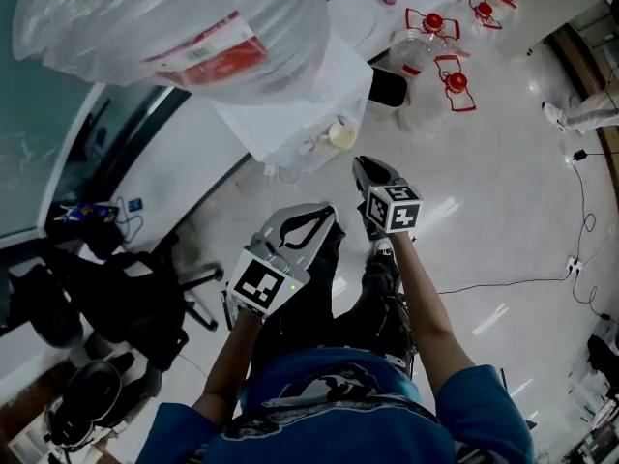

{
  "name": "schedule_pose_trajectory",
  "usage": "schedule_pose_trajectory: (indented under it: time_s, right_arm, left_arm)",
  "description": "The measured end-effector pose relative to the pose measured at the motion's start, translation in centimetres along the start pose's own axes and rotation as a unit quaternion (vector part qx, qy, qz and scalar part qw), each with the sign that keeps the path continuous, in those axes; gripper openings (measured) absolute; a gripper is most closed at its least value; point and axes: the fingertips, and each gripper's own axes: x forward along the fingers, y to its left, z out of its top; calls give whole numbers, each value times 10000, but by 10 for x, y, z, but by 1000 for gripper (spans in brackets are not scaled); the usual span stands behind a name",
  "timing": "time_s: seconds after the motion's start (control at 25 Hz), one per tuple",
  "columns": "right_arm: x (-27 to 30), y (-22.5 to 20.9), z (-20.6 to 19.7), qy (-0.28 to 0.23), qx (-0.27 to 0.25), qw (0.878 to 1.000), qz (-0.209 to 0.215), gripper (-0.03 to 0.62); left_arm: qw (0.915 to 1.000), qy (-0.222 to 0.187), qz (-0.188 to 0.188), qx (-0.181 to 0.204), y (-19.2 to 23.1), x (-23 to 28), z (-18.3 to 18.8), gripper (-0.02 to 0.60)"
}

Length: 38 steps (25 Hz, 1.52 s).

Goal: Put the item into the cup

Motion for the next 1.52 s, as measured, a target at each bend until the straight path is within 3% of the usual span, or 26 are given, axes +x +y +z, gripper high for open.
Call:
schedule_pose_trajectory:
  time_s: [0.2, 0.48, 0.76, 1.0, 1.16, 1.52]
  right_arm:
    - [56, -33, -17, 103, 118, 9997, -191, 49]
    - [112, -59, -38, 254, 6, 9991, -343, 49]
    - [146, -72, -47, 196, -65, 9986, -496, 51]
    - [162, -82, -46, 239, -116, 9983, -515, 61]
    - [163, -81, -46, 399, -260, 9977, -478, 132]
    - [113, -63, -42, 309, -382, 9985, -255, 140]
  left_arm:
    - [9998, 97, -146, 107, 6, 16, -5, 13]
    - [9986, 449, -251, -122, 6, 27, -25, 14]
    - [9961, 844, -103, -254, 14, 20, -49, 13]
    - [9947, 973, -75, -325, 16, 20, -58, 14]
    - [9945, 994, -121, -309, 14, 21, -60, 14]
    - [9944, 949, -153, -430, 9, 28, -60, 13]
